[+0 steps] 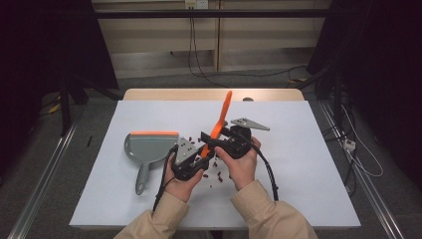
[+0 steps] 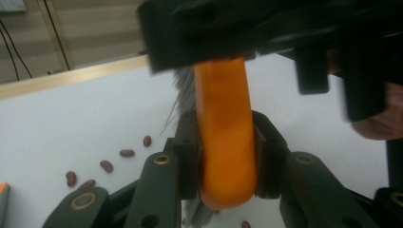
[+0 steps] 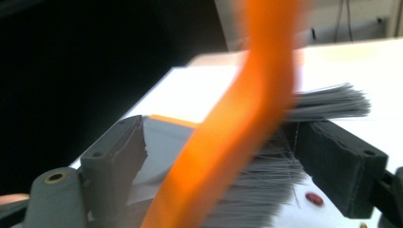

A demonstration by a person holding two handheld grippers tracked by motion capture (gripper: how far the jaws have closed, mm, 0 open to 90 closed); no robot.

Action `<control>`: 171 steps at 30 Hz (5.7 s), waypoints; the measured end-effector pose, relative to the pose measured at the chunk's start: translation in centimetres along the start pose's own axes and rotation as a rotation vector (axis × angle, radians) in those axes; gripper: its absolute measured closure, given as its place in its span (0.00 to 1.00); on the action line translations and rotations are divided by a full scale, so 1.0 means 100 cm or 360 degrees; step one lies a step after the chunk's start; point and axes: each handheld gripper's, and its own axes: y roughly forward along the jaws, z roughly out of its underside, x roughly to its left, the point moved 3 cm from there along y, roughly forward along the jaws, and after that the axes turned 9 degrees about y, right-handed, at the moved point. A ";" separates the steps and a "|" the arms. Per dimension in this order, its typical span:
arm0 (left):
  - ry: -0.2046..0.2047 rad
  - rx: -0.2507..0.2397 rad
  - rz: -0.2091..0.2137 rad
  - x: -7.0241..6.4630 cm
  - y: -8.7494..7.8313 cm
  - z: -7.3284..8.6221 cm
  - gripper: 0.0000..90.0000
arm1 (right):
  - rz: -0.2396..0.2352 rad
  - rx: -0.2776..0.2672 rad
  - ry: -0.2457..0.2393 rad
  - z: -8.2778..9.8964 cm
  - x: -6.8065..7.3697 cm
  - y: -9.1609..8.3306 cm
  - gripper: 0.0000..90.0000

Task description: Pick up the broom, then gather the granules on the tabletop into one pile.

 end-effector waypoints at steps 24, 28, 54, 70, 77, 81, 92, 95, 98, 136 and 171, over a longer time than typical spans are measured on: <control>0.0011 -0.0014 0.0034 0.004 0.002 0.001 0.26 | -0.0051 0.0076 0.0114 -0.025 -0.015 -0.020 0.77; 0.0006 -0.0024 0.0081 0.007 0.000 0.001 0.22 | -0.0020 0.0090 0.0067 -0.031 -0.029 -0.030 0.77; -0.0051 -0.0042 0.0169 0.048 -0.038 0.007 0.09 | 0.0227 0.0238 -0.0108 -0.041 -0.093 -0.082 0.77; -0.0063 -0.0036 0.0098 0.074 -0.066 0.023 0.07 | 0.0383 0.0398 -0.0108 -0.037 -0.122 -0.100 0.77; -0.0073 -0.0032 0.0068 0.083 -0.074 0.029 0.07 | 0.0464 0.0516 -0.0111 -0.035 -0.129 -0.098 0.77; -0.0075 -0.0025 0.0061 0.085 -0.076 0.031 0.07 | 0.0491 0.0523 -0.0112 -0.031 -0.135 -0.092 0.77; -0.0084 -0.0007 0.0047 0.088 -0.075 0.036 0.07 | 0.0566 0.0503 -0.0197 -0.023 -0.145 -0.059 0.77; -0.0090 -0.0004 0.0042 0.089 -0.076 0.037 0.07 | 0.0592 0.0534 -0.0232 -0.020 -0.145 -0.051 0.77; -0.0075 0.0001 0.0047 0.090 -0.076 0.038 0.07 | 0.0595 0.0524 -0.0253 -0.019 -0.143 -0.049 0.77; -0.0105 0.0031 0.0034 0.096 -0.085 0.047 0.07 | 0.0613 0.0497 -0.0323 -0.004 -0.142 -0.076 0.79; -0.0110 0.0056 0.0036 0.102 -0.100 0.060 0.07 | 0.0480 0.0284 -0.0283 -0.025 -0.140 -0.055 0.79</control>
